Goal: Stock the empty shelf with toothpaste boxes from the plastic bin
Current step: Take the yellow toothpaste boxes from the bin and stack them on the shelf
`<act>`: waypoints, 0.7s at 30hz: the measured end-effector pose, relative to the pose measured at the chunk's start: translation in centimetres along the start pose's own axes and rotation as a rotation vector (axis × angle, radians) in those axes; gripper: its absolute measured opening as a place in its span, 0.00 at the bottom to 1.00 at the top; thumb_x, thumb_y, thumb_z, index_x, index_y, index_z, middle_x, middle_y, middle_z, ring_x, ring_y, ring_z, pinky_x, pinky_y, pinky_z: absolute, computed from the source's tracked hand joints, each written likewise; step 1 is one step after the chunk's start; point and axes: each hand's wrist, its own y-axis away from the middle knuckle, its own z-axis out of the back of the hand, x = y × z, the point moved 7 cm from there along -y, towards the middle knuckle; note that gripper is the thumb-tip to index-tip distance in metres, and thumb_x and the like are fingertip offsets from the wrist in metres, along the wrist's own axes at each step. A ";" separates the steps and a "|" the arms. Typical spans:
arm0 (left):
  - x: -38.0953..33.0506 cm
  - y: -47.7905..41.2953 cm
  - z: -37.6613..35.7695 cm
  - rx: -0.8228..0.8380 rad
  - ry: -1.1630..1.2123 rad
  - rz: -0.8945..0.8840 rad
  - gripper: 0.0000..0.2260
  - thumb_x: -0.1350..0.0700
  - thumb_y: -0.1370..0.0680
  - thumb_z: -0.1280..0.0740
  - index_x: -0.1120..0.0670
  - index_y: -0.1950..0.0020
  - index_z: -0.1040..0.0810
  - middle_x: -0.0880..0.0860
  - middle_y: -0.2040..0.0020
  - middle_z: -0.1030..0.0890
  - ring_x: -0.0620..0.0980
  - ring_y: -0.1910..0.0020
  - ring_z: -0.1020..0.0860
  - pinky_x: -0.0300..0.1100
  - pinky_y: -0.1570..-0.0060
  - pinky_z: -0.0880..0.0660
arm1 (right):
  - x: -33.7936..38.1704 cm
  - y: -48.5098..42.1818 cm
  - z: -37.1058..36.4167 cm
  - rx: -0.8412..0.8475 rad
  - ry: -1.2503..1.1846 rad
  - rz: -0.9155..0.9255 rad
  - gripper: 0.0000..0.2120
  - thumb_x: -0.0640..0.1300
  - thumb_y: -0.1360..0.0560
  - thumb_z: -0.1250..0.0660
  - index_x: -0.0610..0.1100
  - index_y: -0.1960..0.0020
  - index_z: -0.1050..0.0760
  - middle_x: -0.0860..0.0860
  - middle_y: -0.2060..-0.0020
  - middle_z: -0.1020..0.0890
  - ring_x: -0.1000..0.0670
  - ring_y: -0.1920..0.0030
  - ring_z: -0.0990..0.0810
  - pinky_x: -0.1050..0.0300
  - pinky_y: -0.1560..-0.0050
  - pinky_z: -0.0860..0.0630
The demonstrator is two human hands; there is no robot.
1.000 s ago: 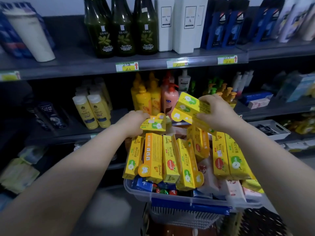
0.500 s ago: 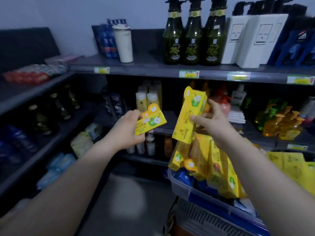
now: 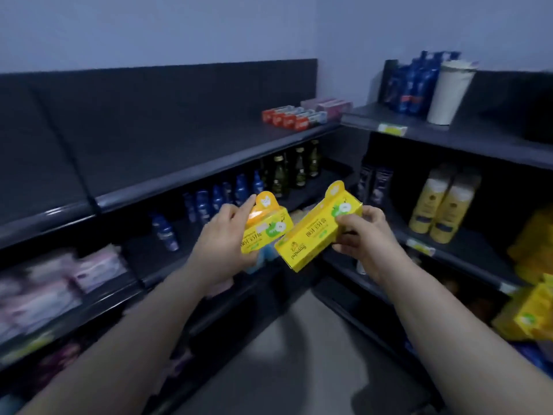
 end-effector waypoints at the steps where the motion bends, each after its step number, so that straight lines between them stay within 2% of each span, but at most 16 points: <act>1: 2.5 1.7 1.6 -0.020 -0.023 0.029 0.44 0.48 0.32 0.28 0.49 0.22 0.49 0.53 0.41 0.33 0.53 0.45 0.30 0.46 0.45 0.30 | -0.5 0.5 -3.2 0.055 -0.011 -0.006 0.20 0.39 0.25 0.33 0.48 0.37 0.37 0.45 0.52 0.22 0.47 0.65 0.20 0.54 0.64 0.22; 3: 7.8 5.3 4.9 -0.066 -0.081 0.087 0.44 0.49 0.32 0.27 0.50 0.22 0.48 0.55 0.42 0.31 0.56 0.46 0.28 0.48 0.45 0.29 | -1.6 2.0 -9.9 0.185 -0.027 -0.026 0.23 0.38 0.25 0.34 0.56 0.36 0.37 0.48 0.51 0.21 0.45 0.62 0.19 0.53 0.61 0.21; 6: 15.4 11.2 9.8 -0.089 -0.181 0.201 0.43 0.49 0.33 0.28 0.52 0.22 0.47 0.57 0.40 0.29 0.59 0.46 0.28 0.50 0.43 0.32 | -3.3 4.5 -19.8 0.354 -0.016 -0.044 0.14 0.37 0.24 0.35 0.49 0.41 0.28 0.44 0.54 0.21 0.45 0.63 0.22 0.53 0.60 0.19; 8: 19.6 15.2 13.3 -0.107 -0.270 0.264 0.44 0.48 0.33 0.28 0.54 0.23 0.45 0.58 0.40 0.27 0.61 0.46 0.27 0.51 0.44 0.31 | -4.4 6.3 -25.9 0.421 -0.019 -0.068 0.09 0.37 0.25 0.35 0.47 0.47 0.28 0.43 0.56 0.22 0.45 0.64 0.23 0.53 0.61 0.19; 11: 25.2 21.1 18.3 -0.144 -0.433 0.364 0.41 0.45 0.36 0.31 0.58 0.26 0.37 0.58 0.39 0.23 0.63 0.47 0.24 0.53 0.49 0.28 | -6.0 9.1 -34.5 0.516 -0.034 -0.088 0.07 0.38 0.25 0.33 0.46 0.50 0.30 0.43 0.56 0.20 0.44 0.61 0.22 0.53 0.62 0.20; 13: 28.1 25.1 21.6 -0.213 -0.526 0.428 0.37 0.44 0.38 0.34 0.58 0.32 0.29 0.57 0.43 0.20 0.62 0.51 0.22 0.52 0.53 0.27 | -7.0 11.1 -39.8 0.580 -0.015 -0.082 0.08 0.42 0.25 0.31 0.46 0.50 0.29 0.45 0.56 0.19 0.46 0.59 0.19 0.53 0.59 0.20; 15: 30.5 28.8 24.5 -0.288 -0.614 0.479 0.33 0.43 0.40 0.36 0.56 0.37 0.24 0.54 0.48 0.18 0.61 0.55 0.21 0.51 0.56 0.27 | -7.6 12.9 -44.5 0.635 -0.012 -0.062 0.07 0.44 0.26 0.30 0.45 0.51 0.27 0.48 0.58 0.19 0.49 0.60 0.18 0.55 0.61 0.22; 17: 33.1 32.1 26.7 -0.308 -0.660 0.554 0.32 0.43 0.40 0.36 0.53 0.39 0.24 0.53 0.49 0.18 0.59 0.55 0.21 0.51 0.56 0.27 | -8.0 14.4 -48.9 0.688 -0.049 -0.064 0.07 0.44 0.26 0.30 0.45 0.53 0.27 0.49 0.60 0.19 0.50 0.61 0.18 0.58 0.65 0.23; 21: 38.6 37.7 30.1 -0.314 -0.653 0.724 0.29 0.45 0.39 0.32 0.52 0.39 0.26 0.52 0.46 0.20 0.60 0.53 0.23 0.52 0.54 0.28 | -9.0 16.8 -57.2 0.806 -0.104 -0.117 0.09 0.43 0.24 0.32 0.44 0.47 0.29 0.49 0.56 0.20 0.49 0.57 0.18 0.57 0.59 0.19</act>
